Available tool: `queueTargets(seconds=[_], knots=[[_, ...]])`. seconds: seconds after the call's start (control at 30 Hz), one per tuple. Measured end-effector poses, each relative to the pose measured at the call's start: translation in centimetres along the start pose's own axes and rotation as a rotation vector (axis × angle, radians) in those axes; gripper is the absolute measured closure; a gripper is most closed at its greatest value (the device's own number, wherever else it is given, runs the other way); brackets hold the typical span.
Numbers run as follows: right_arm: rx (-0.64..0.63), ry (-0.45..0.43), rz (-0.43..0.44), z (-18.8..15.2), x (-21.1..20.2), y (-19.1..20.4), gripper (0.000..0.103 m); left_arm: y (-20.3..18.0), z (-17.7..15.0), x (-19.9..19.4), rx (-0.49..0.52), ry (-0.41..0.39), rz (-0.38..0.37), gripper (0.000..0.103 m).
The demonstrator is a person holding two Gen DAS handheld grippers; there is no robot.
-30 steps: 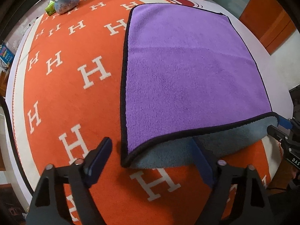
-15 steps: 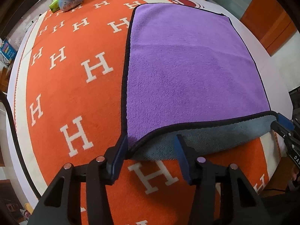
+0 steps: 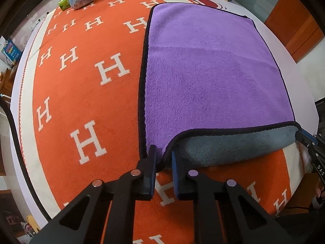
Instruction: Fold towel
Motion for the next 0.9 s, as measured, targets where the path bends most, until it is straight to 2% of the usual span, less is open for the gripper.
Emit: queueTargets(seconds=[0.43, 0.73, 0.9], knots=[[-0.040, 0.017, -0.003, 0.8, -0.2, 0.1, 0.099, -0.1, 0.8, -0.8, 0.016, 0.010, 0.020, 0.097], [-0.082, -0.023, 0.001, 2.5, -2.3, 0.6, 0.099, 0.2, 2.0, -2.6, 0.044, 0.009, 0.028, 0.098], [-0.104, -0.059, -0.014, 4.3, -3.7, 1.0, 0.099, 0.4, 3.5, -4.8, 0.058, -0.041, 0.036, 0.098]])
Point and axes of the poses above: each gripper's, at about its wrist camera, not at the fingertips, and x roughly the way its jaws point, y to its left, z to its top, the point moved 1 cm from there along x, roughly the way its jaws point, and after that the axes turned 11 degrees about z, right-handed, at the moved point
